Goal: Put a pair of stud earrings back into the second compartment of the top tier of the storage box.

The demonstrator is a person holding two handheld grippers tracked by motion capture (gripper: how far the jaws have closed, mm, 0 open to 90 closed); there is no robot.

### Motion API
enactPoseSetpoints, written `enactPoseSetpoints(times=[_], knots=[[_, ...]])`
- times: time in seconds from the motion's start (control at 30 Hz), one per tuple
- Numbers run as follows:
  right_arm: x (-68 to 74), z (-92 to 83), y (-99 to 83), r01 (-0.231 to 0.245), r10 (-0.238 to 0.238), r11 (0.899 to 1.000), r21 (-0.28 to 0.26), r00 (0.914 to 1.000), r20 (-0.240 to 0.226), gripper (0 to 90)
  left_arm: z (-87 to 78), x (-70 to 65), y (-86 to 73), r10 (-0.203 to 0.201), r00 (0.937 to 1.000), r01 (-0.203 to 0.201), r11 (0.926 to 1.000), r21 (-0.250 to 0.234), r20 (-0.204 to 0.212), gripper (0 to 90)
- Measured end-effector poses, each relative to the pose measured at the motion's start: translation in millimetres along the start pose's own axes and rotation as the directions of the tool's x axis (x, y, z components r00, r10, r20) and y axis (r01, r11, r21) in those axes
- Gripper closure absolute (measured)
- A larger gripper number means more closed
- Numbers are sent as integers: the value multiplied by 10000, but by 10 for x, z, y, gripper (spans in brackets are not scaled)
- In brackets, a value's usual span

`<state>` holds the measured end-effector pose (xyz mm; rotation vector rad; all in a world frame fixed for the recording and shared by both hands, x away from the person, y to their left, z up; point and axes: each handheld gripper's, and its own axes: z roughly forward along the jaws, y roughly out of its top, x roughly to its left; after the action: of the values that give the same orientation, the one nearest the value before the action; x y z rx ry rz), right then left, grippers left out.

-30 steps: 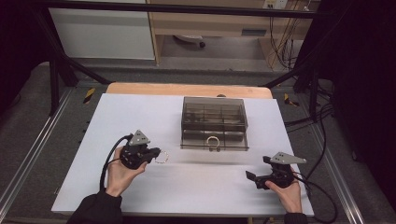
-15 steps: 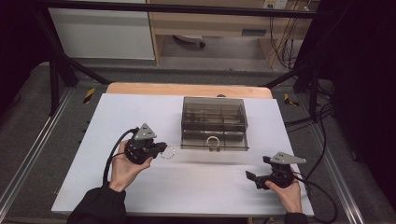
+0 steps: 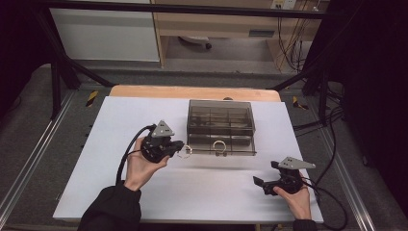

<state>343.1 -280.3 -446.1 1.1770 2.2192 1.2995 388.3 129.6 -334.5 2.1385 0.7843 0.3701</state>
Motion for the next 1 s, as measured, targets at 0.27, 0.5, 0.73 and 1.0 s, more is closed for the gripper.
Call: enactPoseSetpoints(times=[0.27,0.5,0.73,1.0], knots=[[2,2,-1,-4,4,10000,19,10000,-14,7,151,-51,151,40,10000,-40,10000,0,75,865],[1,1,-1,-6,6,10000,21,10000,-12,7,275,-111,258,110,9998,-110,9999,23,134,864],[0,1,0,-12,12,10000,18,10000,-11,7,391,-156,376,172,9997,-172,9998,32,149,864],[-1,-1,-1,8,-8,10000,21,10000,-23,7,574,-212,463,200,9997,-201,9998,23,169,864]])
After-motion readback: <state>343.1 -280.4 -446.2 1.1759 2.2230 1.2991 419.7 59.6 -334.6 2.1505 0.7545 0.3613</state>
